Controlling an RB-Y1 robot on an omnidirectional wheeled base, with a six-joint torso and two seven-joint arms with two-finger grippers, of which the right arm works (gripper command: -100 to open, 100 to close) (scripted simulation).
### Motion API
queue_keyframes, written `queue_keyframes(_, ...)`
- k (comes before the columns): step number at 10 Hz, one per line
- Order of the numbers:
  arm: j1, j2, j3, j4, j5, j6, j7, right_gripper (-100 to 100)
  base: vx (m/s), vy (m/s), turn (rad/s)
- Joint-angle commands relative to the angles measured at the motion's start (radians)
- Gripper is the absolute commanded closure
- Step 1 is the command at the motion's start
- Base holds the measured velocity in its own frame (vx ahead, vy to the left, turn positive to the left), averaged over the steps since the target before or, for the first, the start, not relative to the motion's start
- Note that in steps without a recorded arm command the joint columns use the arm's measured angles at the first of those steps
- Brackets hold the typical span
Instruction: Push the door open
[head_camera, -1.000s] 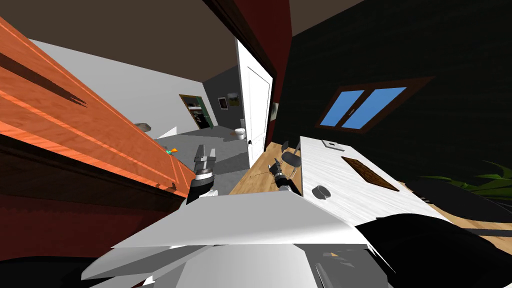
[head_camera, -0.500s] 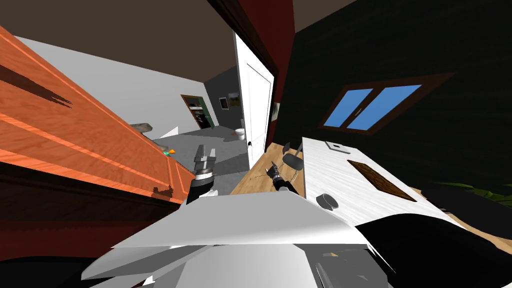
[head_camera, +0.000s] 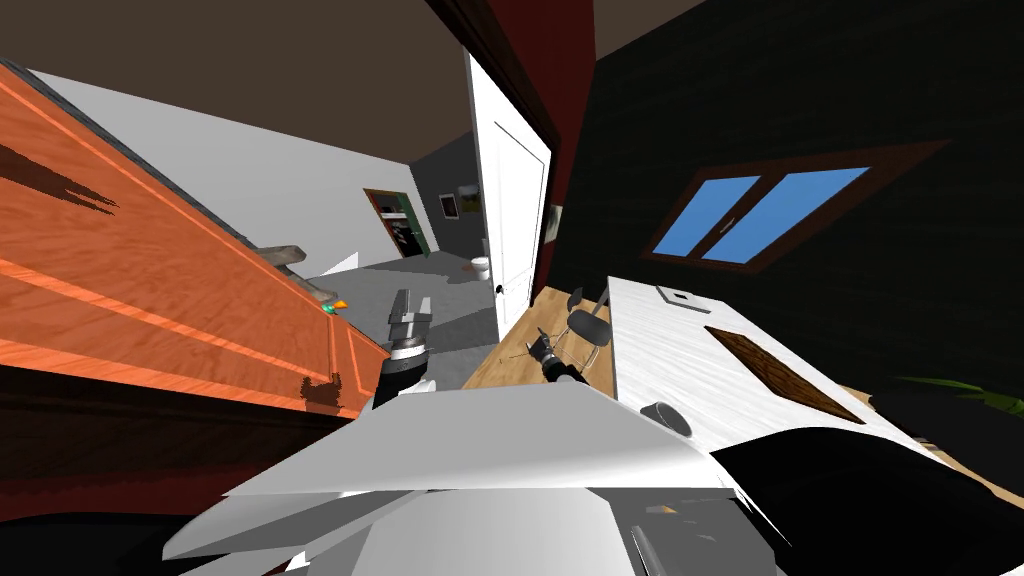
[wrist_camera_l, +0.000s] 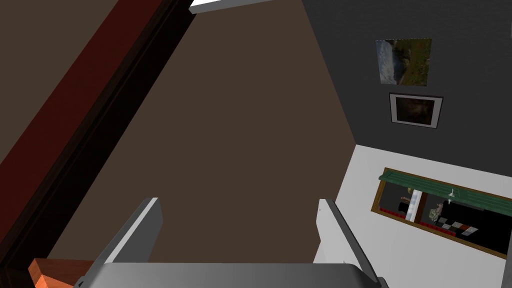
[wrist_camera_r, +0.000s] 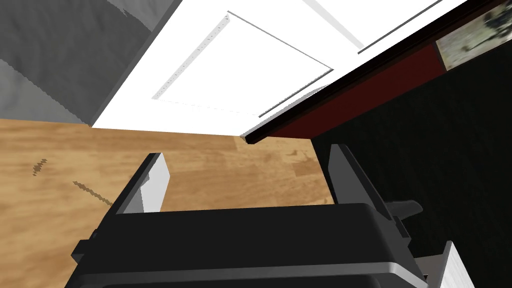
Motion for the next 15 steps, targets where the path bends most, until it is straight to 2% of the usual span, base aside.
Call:
queue_keyframes(1,0.003,-0.004,0.009,0.016,-0.05,0.024,0.028,-100,0.095,-0.046,0.049)
queue_keyframes(6,-0.002,-0.009,0.038,0.082,-0.202,0.096,0.114,-100,0.095,-0.04,0.034)
queue_keyframes(7,-0.002,-0.009,0.038,0.082,-0.202,0.096,0.114,-100,0.071,-0.025,0.012)
queue_keyframes(9,-0.003,-0.009,0.05,0.108,-0.261,0.125,0.149,-100,0.062,-0.013,0.026)
queue_keyframes(10,-0.003,-0.009,0.05,0.108,-0.262,0.125,0.149,-100,0.057,-0.013,0.016)
queue_keyframes(13,-0.006,-0.011,0.067,0.147,-0.352,0.168,0.2,-100,0.071,-0.026,0.03)
queue_keyframes(14,-0.008,-0.012,0.079,0.173,-0.405,0.197,0.235,-100,0.129,-0.044,0.066)
queue_keyframes(15,-0.009,-0.012,0.085,0.186,-0.437,0.211,0.251,-100,0.142,-0.071,0.043)
